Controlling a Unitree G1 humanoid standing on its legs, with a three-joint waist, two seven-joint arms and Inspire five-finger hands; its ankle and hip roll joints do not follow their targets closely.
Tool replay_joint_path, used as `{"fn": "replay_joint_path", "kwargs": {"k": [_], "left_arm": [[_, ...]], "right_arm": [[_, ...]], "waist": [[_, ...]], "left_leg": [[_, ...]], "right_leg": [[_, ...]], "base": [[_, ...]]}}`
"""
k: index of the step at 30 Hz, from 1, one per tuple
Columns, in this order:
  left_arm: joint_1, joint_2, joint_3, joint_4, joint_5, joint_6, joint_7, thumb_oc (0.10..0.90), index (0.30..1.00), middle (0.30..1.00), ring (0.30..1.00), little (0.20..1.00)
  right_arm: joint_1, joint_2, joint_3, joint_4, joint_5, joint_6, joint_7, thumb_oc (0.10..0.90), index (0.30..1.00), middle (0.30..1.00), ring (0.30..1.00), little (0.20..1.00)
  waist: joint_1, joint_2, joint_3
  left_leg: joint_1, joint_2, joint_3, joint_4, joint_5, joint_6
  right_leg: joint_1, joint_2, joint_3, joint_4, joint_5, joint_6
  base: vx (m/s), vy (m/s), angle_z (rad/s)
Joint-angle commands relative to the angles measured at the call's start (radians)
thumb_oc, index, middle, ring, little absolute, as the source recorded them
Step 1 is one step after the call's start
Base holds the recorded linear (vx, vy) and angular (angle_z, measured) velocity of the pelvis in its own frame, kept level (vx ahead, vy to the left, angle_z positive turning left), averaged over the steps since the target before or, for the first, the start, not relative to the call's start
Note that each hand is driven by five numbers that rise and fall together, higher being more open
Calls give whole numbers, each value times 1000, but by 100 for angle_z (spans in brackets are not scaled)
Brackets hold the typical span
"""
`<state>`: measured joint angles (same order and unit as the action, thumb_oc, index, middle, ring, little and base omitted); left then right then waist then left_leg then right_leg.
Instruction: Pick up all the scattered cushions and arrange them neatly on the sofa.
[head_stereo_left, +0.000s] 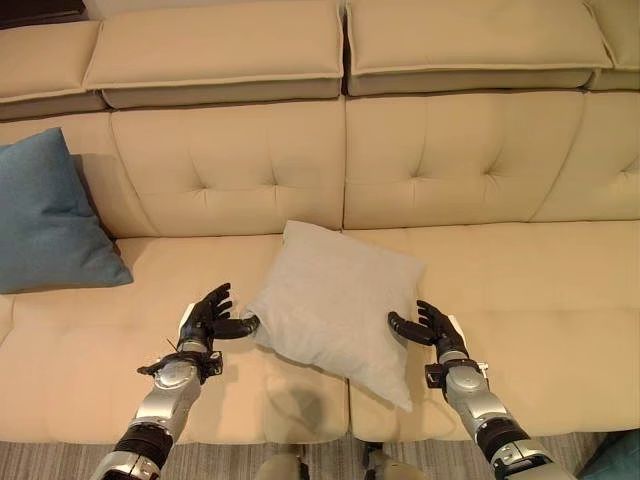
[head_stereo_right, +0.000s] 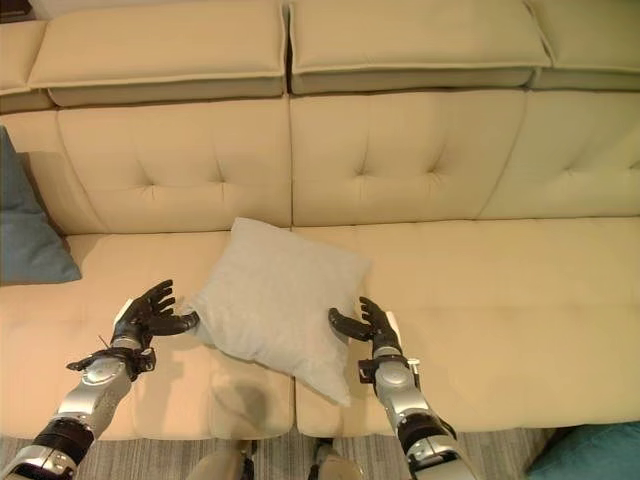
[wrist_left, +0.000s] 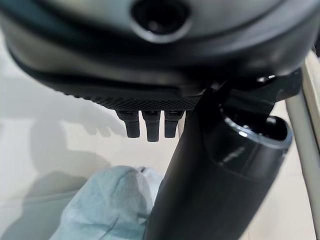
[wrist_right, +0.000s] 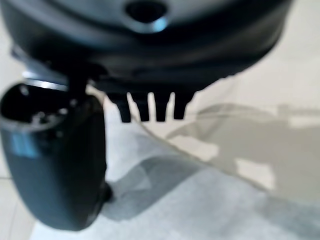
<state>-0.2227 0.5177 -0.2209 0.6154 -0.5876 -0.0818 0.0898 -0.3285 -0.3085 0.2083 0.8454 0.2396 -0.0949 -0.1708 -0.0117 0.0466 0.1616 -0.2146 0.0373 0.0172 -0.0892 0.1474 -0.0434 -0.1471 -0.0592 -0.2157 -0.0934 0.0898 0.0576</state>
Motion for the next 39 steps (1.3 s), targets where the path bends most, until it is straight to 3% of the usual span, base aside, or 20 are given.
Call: {"fn": "replay_joint_path", "kwargs": {"k": [1,5,9,12,18,21,27,35,39], "left_arm": [[-167,63,65,-30,-36,-116,-52,800,900,900,900,900],[-117,167,79,-74,-98,-97,-148,800,900,900,900,900],[-23,220,146,-167,-206,-94,-227,800,900,900,900,900],[6,226,178,-196,-219,-106,-225,800,900,900,900,900],[-23,125,183,-218,-159,-140,-124,800,900,900,900,900],[-76,21,117,-186,-52,-137,-50,800,900,900,900,900],[-131,-61,26,-105,97,-112,0,800,900,900,900,900],[-199,-102,-63,19,279,-78,42,800,900,900,900,900],[-194,-97,-61,30,328,-74,58,800,900,900,900,900]], "right_arm": [[-19,-57,31,-90,-33,-42,21,800,900,900,900,900],[2,-81,33,-102,-34,-36,51,800,900,900,900,900],[40,-94,26,-114,-38,-37,78,800,900,900,900,900],[58,-97,22,-118,-41,-41,86,800,900,900,900,900],[70,-84,-3,-117,-46,-39,68,800,900,900,900,900],[53,-55,-21,-151,-11,-43,43,800,900,900,900,900],[18,-11,-11,-210,52,-53,31,800,900,900,900,900],[6,33,30,-246,80,-57,27,800,900,900,900,900],[18,32,39,-251,59,-53,30,800,900,900,900,900]], "waist": [[1,3,-66],[8,13,-69],[17,18,-77],[21,16,-81],[24,7,-81],[14,-3,-67],[0,-11,-45],[-18,-30,-19],[-20,-40,-17]], "left_leg": [[46,-29,55,2,-132,-9],[65,-32,63,2,-142,-5],[96,-34,66,2,-154,-4],[111,-35,65,2,-158,-4],[131,-38,54,2,-163,-6],[125,-37,53,2,-164,-3],[106,-32,65,2,-162,2],[63,-29,82,2,-153,8],[55,-28,91,2,-154,12]], "right_leg": [[10,-26,29,6,-59,75],[27,-29,36,6,-62,79],[59,-33,36,6,-72,82],[76,-33,36,6,-78,83],[103,-35,24,6,-90,84],[93,-35,21,6,-84,86],[64,-35,31,6,-69,87],[9,-33,54,6,-45,88],[-3,-31,61,6,-40,89]], "base": [[21,37,-2],[8,9,0],[42,16,-1],[36,7,-1],[12,1,1],[-14,6,3],[-44,34,-1],[-43,38,-10],[-12,21,-3]]}}
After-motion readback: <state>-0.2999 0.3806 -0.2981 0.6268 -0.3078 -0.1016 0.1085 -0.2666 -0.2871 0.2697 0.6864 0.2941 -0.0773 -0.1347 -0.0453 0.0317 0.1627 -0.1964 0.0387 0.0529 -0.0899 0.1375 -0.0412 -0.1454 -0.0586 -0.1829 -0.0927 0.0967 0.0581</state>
